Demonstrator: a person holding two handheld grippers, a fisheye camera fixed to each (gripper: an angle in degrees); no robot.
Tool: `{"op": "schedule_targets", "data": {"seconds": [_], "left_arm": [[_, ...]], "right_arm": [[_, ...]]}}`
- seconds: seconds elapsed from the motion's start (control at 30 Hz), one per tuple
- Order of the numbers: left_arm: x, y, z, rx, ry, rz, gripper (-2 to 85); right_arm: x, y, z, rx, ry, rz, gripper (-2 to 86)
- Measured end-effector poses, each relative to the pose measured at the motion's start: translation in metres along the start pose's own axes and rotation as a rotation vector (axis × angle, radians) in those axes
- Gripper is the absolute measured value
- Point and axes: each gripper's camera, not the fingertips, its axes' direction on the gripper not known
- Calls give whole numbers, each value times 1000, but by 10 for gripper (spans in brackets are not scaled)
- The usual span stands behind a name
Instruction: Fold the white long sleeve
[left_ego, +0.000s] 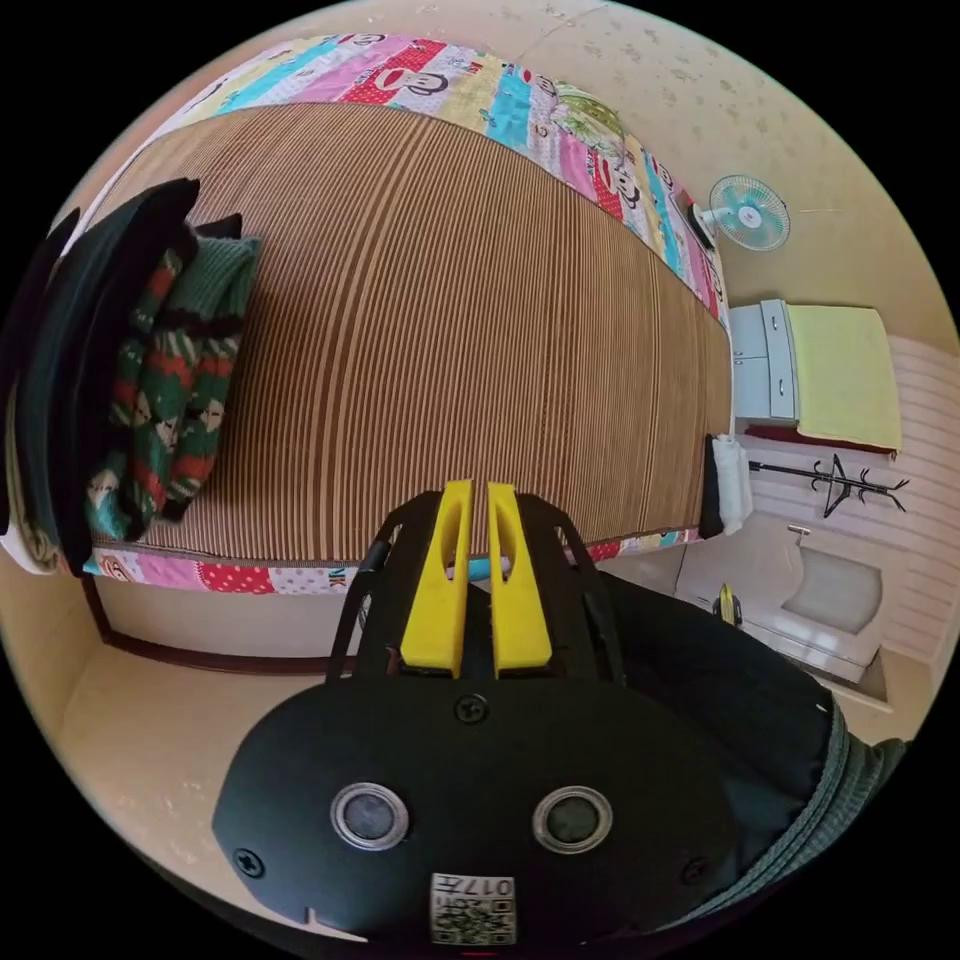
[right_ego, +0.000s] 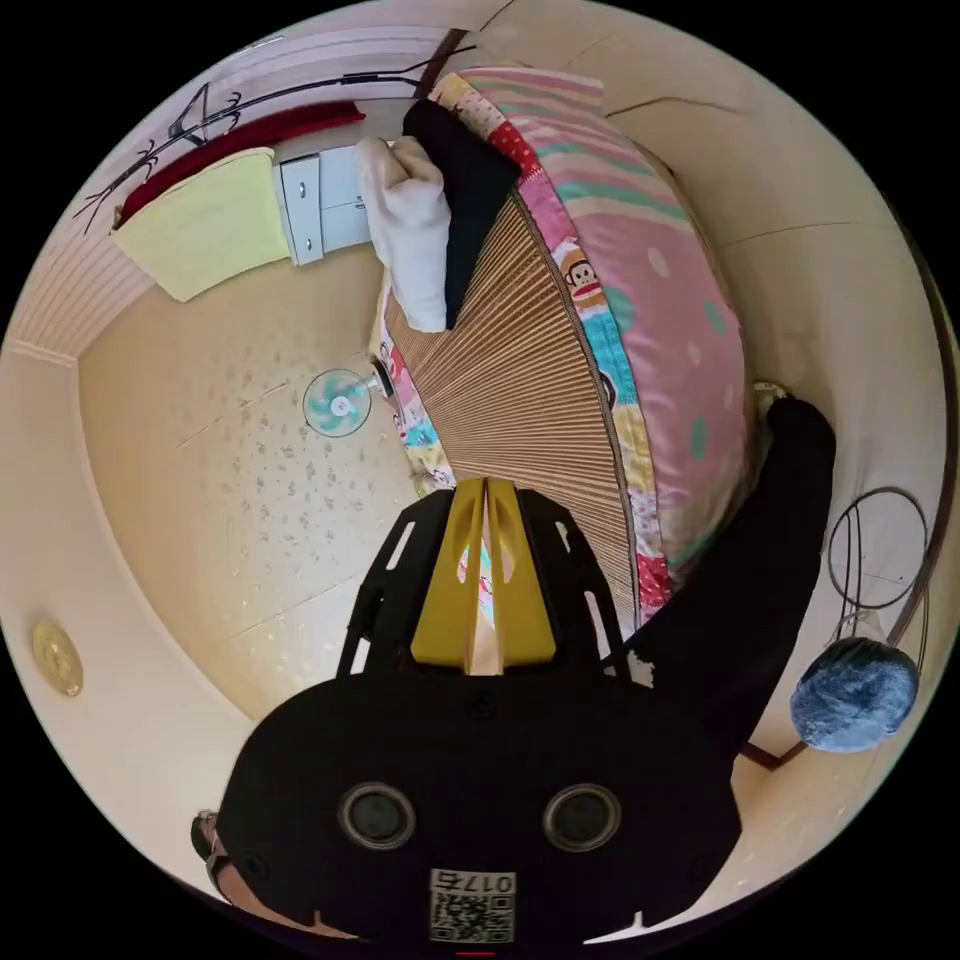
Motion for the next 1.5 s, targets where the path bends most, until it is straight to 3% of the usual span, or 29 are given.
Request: {"op": "schedule_targets", "data": {"seconds": [0.23,0.3,0.37,0.5,0.6,0.73,0.83,0.93,1.0,1.07,1.17,1.3,1.4,1.5], "left_arm": [[127,-9,36,-13,-8,94,29],[160,-8,46,-9,16,112,28],[206,-10,65,-21,-3,142,26],[267,-15,95,-49,-74,187,18],[306,-18,112,-47,-73,167,12],[349,-10,120,-6,-53,125,8],[360,5,124,10,-48,73,4],[352,23,128,13,-64,-25,0],[340,35,129,13,-66,-117,-2],[326,50,123,42,-45,-216,-5],[320,58,116,70,-79,-279,-7],[329,49,113,75,-129,-284,-8],[347,32,118,86,-124,-257,-9],[372,10,129,84,-91,-213,-9]], "right_arm": [[27,-5,-49,-11,-190,100,5],[3,-22,-19,-230,-382,79,5],[-37,-25,24,-475,-415,32,5],[-105,1,123,-886,-197,29,5],[-103,38,180,-1124,-134,112,5],[-89,73,217,-1274,28,154,5],[-90,75,229,-1220,62,103,5],[-71,82,244,-1222,292,74,6],[-50,98,257,-1276,198,187,8],[-53,97,266,-1250,175,152,11],[-98,66,273,-1089,430,-201,24],[-204,42,265,-600,939,-786,80],[-241,52,260,-267,1184,-1056,101],[-209,50,275,-262,1329,-1074,122]]}}
